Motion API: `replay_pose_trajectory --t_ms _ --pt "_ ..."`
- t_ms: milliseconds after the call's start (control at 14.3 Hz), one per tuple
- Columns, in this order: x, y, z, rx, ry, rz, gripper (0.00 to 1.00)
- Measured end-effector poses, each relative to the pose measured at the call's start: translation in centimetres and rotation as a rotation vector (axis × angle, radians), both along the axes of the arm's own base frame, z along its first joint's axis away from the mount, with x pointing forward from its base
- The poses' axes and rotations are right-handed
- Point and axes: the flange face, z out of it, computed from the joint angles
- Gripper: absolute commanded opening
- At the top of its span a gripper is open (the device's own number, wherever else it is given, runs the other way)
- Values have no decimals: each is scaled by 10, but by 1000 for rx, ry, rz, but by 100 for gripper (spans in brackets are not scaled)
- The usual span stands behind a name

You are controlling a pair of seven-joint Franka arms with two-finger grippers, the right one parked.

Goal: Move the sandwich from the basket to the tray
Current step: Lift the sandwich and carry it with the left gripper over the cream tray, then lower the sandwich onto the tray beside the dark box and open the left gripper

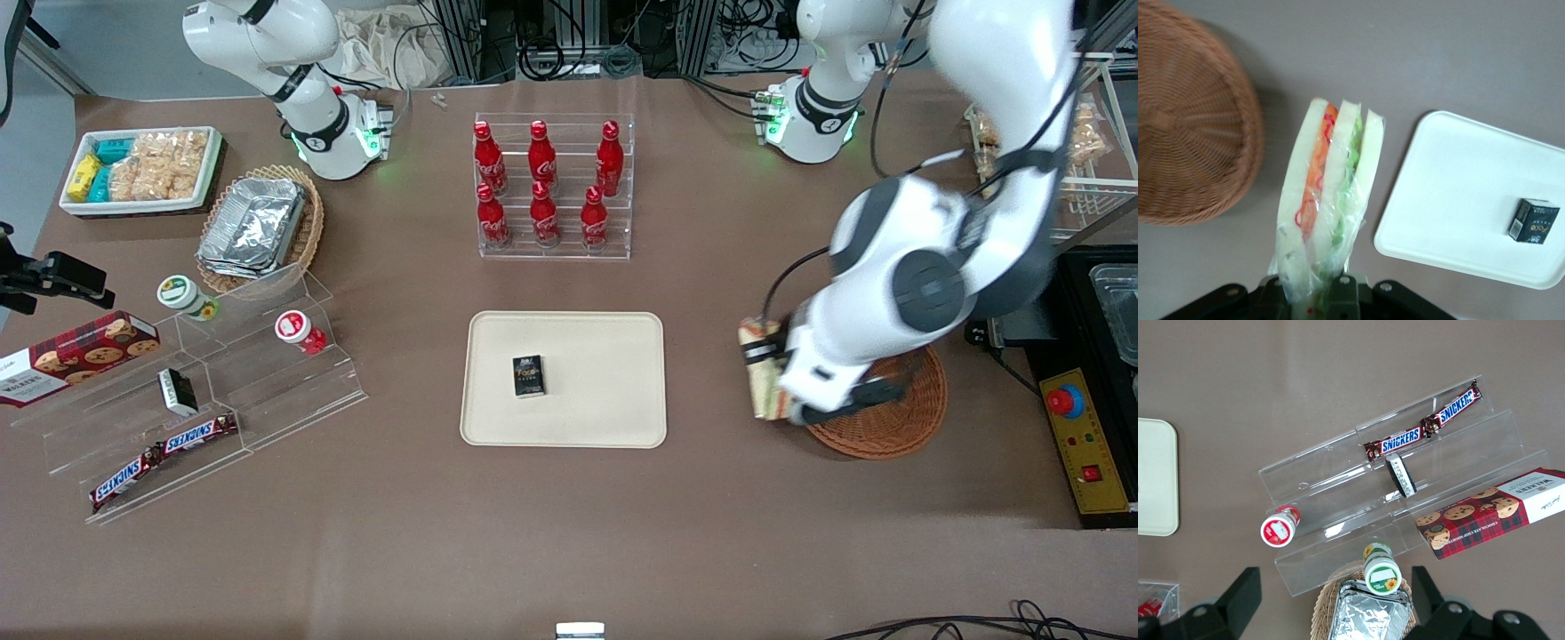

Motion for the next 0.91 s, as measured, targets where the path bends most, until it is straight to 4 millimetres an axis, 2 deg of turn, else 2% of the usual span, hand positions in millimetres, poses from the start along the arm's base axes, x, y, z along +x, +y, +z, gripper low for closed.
replay_pose_trajectory --t_ms 210,350,490,770,840,910 --pt "8 -62 -63 0 18 -30 0" --pt "4 -93 -98 -12 24 -38 0" --pt "-4 -118 -124 -23 30 -44 0" --pt "-24 -153 -158 -2 35 -50 0" --pt "-28 -157 -165 12 34 -55 19" --pt "-30 -160 -171 19 34 -56 53"
